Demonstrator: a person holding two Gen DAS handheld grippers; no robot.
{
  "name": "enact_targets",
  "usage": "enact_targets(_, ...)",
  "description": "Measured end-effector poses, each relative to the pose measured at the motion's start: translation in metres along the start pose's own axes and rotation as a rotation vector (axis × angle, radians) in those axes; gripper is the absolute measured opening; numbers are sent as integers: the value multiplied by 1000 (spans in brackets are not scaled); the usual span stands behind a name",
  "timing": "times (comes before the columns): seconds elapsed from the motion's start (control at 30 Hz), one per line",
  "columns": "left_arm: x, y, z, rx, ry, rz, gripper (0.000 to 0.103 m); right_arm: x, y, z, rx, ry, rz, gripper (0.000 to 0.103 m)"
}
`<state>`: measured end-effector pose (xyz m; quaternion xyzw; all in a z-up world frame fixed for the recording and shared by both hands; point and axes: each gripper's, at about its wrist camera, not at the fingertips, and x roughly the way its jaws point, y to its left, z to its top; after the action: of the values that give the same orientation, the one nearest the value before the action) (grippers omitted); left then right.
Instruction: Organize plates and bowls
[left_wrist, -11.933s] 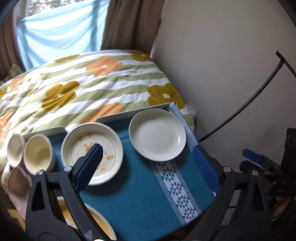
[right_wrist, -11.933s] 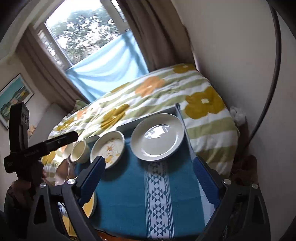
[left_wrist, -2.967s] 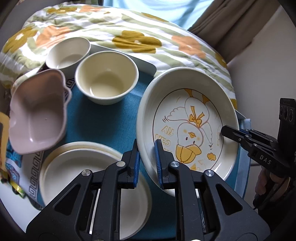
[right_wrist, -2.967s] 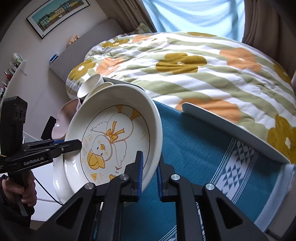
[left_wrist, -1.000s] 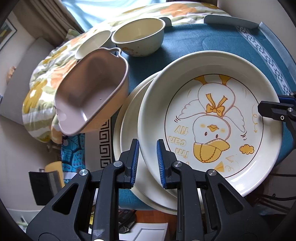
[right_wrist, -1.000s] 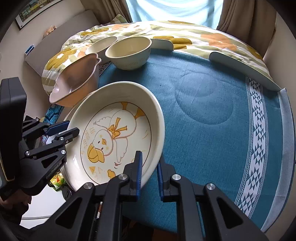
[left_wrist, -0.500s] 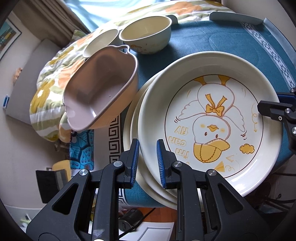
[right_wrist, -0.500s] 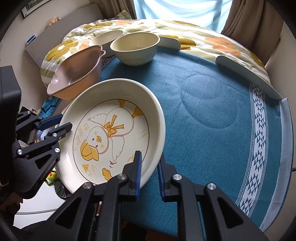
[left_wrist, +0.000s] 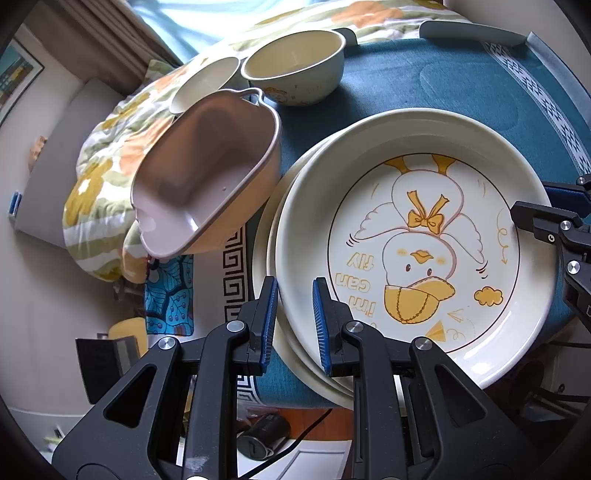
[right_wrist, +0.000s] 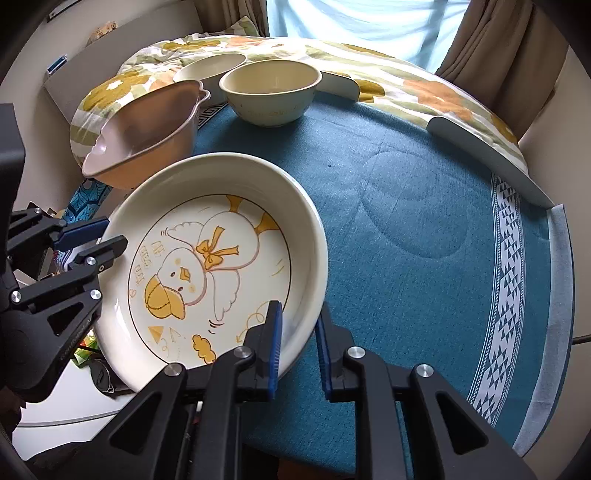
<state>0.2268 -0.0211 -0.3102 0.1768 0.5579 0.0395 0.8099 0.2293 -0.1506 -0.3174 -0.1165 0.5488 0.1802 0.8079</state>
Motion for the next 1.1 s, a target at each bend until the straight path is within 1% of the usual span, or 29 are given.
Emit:
enact_targets(0.07, -1, 1, 0, 3, -3, 18, 17, 0, -1, 0, -3, 0, 0, 16)
enact_targets(0.17, 0, 2, 0, -4, -1, 5, 17, 0, 0, 0, -8, -1, -1, 17)
enact_targets(0.27, 0, 1, 0, 3, -1, 14, 17, 0, 1, 0, -7, -1, -3, 16)
enact_targets(0.4, -1, 3, 1, -13, 7, -5, 17, -1, -1, 0, 5, 3, 11, 16)
enact_targets(0.5, -12, 9, 4, -24, -6, -14, 17, -8, -7, 2, 27, -13, 23, 16)
enact_targets(0.57, -25, 19, 8, -61, -27, -44, 17, -20, -15, 7, 56, -44, 45, 16)
enact_targets(0.63, -41, 35, 13, -125, -58, -87, 18, -33, -25, 14, 78, -79, 73, 16)
enact_targets(0.67, -49, 44, 16, -161, -71, -106, 25, -39, -28, 18, 81, -96, 83, 17)
enact_targets(0.7, -56, 55, 19, -201, -87, -116, 48, -46, -32, 23, 77, -121, 90, 27)
enact_targets(0.73, -64, 66, 22, -246, -110, -119, 66, -52, -35, 26, 73, -143, 97, 55)
enact_targets(0.77, -72, 78, 23, -294, -145, -111, 97, -58, -37, 31, 68, -167, 115, 74)
enact_targets(0.8, -79, 86, 23, -327, -178, -102, 103, -64, -40, 35, 66, -193, 142, 102)
enact_targets(0.83, -86, 97, 21, -367, -219, -108, 103, -70, -43, 39, 63, -218, 171, 103)
enact_targets(0.87, -90, 106, 21, -401, -232, -122, 103, -73, -44, 45, 58, -231, 187, 103)
enact_targets(0.97, -87, 138, 17, -507, -208, -157, 103, -76, -41, 64, 25, -255, 215, 103)
enact_targets(1.1, -70, 178, -1, -643, -166, -209, 103, -72, -25, 97, -28, -220, 240, 103)
